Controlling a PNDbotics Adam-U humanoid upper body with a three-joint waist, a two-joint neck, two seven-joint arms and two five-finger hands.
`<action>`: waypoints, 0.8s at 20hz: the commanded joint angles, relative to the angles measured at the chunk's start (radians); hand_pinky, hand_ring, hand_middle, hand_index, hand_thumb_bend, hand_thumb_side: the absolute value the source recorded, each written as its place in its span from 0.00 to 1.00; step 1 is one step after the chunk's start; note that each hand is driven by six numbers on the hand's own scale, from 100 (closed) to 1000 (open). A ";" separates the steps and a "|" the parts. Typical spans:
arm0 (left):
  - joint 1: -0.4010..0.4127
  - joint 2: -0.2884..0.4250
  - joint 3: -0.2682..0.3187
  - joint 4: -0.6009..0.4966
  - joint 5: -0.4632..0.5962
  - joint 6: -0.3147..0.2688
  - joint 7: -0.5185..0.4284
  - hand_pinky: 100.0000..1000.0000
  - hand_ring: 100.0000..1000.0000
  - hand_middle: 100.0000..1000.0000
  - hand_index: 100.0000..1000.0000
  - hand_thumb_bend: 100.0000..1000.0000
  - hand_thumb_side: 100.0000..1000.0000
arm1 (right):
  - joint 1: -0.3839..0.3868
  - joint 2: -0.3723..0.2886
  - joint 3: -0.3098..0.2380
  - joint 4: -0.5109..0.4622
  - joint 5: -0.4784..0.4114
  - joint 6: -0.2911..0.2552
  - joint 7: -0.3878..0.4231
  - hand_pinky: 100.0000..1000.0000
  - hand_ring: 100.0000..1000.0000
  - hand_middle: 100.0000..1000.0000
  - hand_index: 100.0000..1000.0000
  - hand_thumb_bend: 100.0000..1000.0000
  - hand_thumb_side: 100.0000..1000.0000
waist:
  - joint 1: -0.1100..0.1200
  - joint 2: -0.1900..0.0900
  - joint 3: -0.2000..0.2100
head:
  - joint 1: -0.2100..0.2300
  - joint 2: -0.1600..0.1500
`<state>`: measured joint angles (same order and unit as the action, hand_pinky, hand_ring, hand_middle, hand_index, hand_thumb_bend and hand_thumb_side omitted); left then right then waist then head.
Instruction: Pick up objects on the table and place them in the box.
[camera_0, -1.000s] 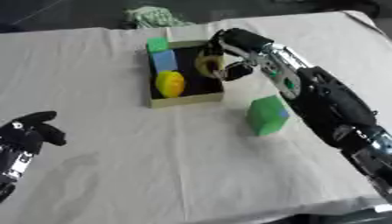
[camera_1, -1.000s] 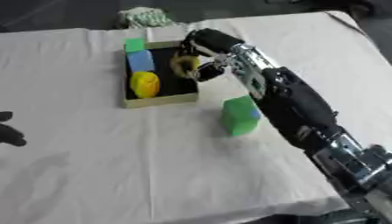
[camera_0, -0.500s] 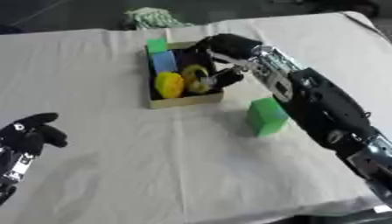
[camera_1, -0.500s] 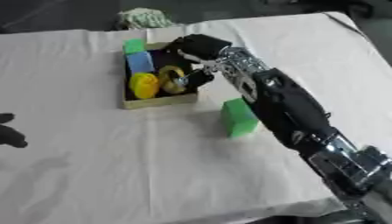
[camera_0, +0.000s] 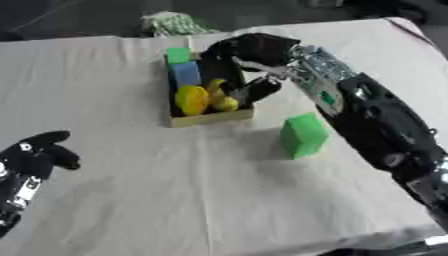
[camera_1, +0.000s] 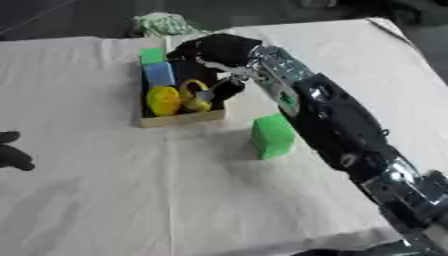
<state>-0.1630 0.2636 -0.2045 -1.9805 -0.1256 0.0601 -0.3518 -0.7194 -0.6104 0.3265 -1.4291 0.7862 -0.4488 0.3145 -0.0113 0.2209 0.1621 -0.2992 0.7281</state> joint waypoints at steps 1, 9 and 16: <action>-0.005 0.013 0.013 -0.019 -0.009 0.003 0.008 0.81 0.62 0.57 0.86 0.00 0.79 | 0.033 -0.091 -0.026 -0.167 -0.167 0.016 0.073 0.82 0.87 0.89 0.99 0.00 0.13 | -0.002 -0.014 -0.005 | 0.011 -0.015; -0.005 0.017 0.018 -0.019 -0.017 0.005 0.015 0.81 0.62 0.57 0.86 0.00 0.80 | 0.211 -0.187 -0.096 -0.474 -0.379 0.097 0.175 0.86 0.93 0.92 1.00 0.00 0.13 | -0.010 -0.007 -0.016 | 0.026 -0.019; -0.005 0.020 0.021 -0.019 -0.021 0.007 0.019 0.81 0.62 0.57 0.86 0.00 0.80 | 0.347 -0.241 -0.121 -0.570 -0.434 0.081 0.221 0.88 0.97 0.94 1.00 0.00 0.24 | -0.015 -0.006 -0.019 | 0.033 -0.021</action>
<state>-0.1626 0.2647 -0.1927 -1.9805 -0.1421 0.0666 -0.3369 -0.3655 -0.8124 0.2226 -1.9738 0.3667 -0.3591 0.5270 -0.0267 0.2275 0.1437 -0.2683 0.7194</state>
